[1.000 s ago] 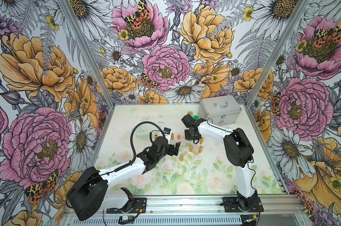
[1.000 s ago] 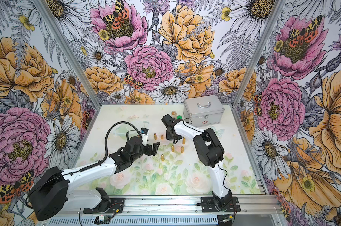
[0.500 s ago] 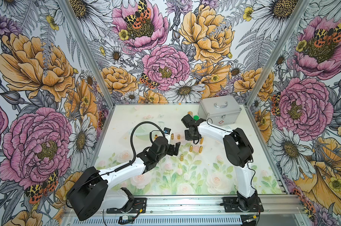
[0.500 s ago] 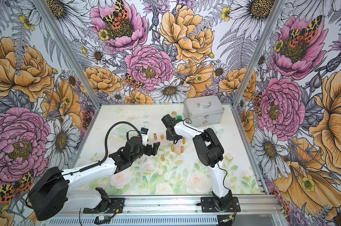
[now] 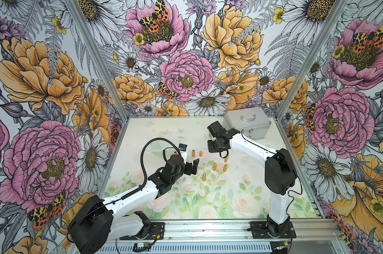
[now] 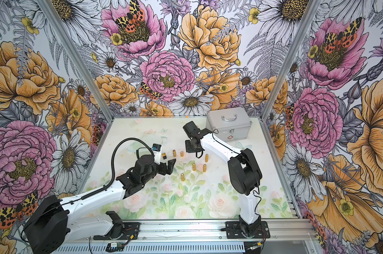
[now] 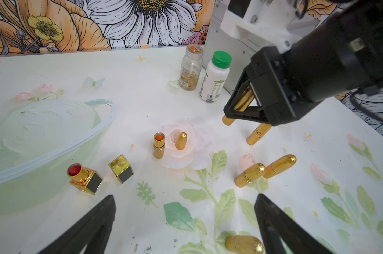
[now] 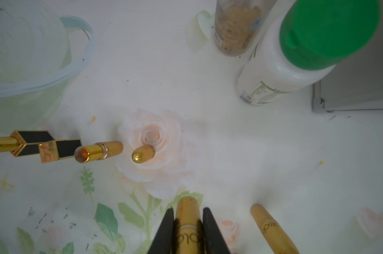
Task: Open the lipstick cap
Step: Pick up the lipstick at the center of the board, then open the cover of the lipstick.
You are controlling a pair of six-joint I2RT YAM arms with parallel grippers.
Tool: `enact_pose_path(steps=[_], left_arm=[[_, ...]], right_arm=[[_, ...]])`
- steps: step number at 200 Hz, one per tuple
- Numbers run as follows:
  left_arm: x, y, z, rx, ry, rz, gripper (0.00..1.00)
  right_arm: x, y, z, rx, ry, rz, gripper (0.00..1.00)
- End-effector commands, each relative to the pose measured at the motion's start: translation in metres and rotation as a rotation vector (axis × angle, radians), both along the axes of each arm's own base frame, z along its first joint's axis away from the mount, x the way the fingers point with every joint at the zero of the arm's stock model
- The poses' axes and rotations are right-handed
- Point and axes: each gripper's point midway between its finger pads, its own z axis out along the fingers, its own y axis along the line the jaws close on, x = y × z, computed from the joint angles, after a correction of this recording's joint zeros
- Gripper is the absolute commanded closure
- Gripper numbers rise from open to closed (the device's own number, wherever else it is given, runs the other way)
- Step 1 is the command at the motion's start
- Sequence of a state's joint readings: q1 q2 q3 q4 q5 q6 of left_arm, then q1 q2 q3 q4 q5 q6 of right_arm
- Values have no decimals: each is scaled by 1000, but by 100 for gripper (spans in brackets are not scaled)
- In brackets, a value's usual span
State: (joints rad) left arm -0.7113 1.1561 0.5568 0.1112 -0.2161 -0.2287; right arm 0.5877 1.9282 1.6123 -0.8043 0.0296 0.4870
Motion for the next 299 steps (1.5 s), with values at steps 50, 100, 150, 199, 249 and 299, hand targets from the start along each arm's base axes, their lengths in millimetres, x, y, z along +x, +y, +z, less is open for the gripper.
enact_pose_path(steps=[50, 100, 150, 199, 249, 299], left_arm=[[-10, 5, 0, -38, -15, -157, 13], [-18, -20, 7, -69, -82, -348, 35], [-20, -38, 17, -93, -148, -457, 50], [-22, -52, 21, -106, -151, -521, 60], [-20, -57, 24, -109, -156, -534, 65], [-17, -63, 32, -117, -170, -549, 71]], right_arm=[[-52, 45, 60, 264, 90, 232, 79], [-81, 63, 83, 390, 147, 316, 79], [-97, 75, 98, 459, 172, 360, 78], [-101, 81, 102, 483, 185, 374, 79], [-102, 85, 101, 491, 196, 380, 79], [-103, 87, 100, 497, 206, 388, 79]])
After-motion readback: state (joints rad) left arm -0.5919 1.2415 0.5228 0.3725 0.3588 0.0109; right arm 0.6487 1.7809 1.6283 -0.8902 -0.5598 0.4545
